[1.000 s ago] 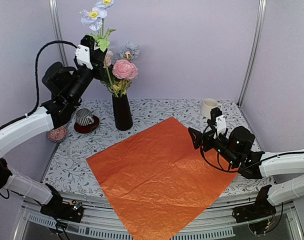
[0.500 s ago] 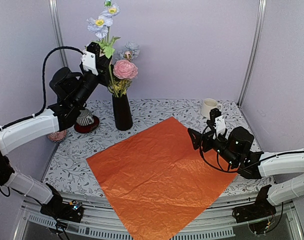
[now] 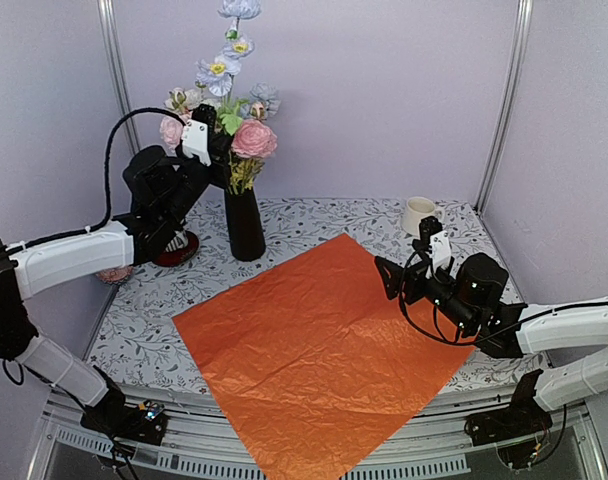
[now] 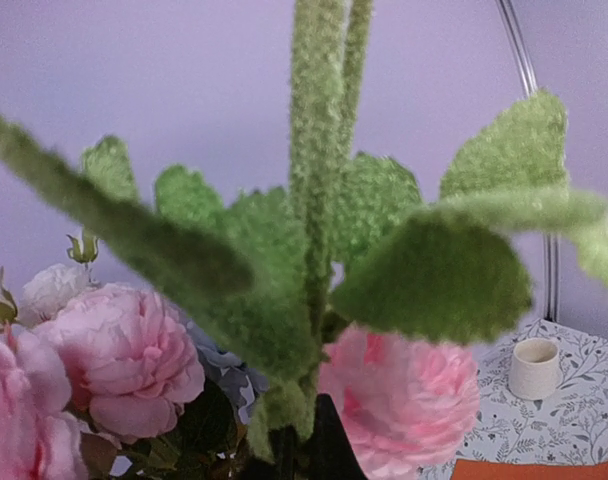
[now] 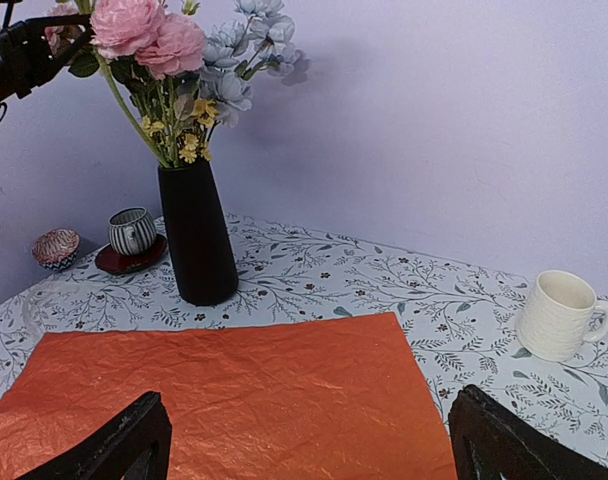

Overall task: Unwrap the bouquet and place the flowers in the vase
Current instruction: Place the fake flower in the vase.

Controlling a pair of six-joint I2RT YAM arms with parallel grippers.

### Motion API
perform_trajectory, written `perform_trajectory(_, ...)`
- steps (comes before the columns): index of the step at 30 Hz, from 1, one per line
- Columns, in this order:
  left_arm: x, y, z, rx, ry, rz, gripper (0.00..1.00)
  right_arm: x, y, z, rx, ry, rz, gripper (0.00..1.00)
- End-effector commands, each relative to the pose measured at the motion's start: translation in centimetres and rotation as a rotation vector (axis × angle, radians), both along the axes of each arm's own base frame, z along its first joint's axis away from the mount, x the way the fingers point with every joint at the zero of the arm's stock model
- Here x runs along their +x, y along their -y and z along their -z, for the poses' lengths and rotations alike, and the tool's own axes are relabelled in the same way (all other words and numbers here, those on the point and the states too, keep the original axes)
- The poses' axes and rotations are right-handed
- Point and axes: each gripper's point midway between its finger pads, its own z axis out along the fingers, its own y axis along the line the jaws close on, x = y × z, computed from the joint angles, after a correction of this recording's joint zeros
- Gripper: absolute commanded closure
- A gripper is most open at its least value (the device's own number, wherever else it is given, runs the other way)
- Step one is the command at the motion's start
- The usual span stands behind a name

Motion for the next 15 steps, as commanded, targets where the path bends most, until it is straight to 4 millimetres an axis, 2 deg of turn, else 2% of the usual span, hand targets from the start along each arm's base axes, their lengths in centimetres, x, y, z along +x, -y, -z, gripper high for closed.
perform_trajectory(1, 2.1, -0.6, 2.6, -0.023, -0.113, -0.039, 1.0, 0.0, 0.0, 0.0, 0.004, 0.008, -0.008, 0.01)
perform_trajectory(9, 4.1, -1.2, 4.9, -0.043, -0.211, -0.065, 1.0, 0.1, 0.0, 0.2, -0.001, 0.005, -0.008, 0.01)
perform_trajectory(15, 4.7, -0.9, 6.8, -0.035, -0.246, -0.06, 1.0, 0.2, -0.3, 0.6, -0.01, -0.003, -0.011, 0.01)
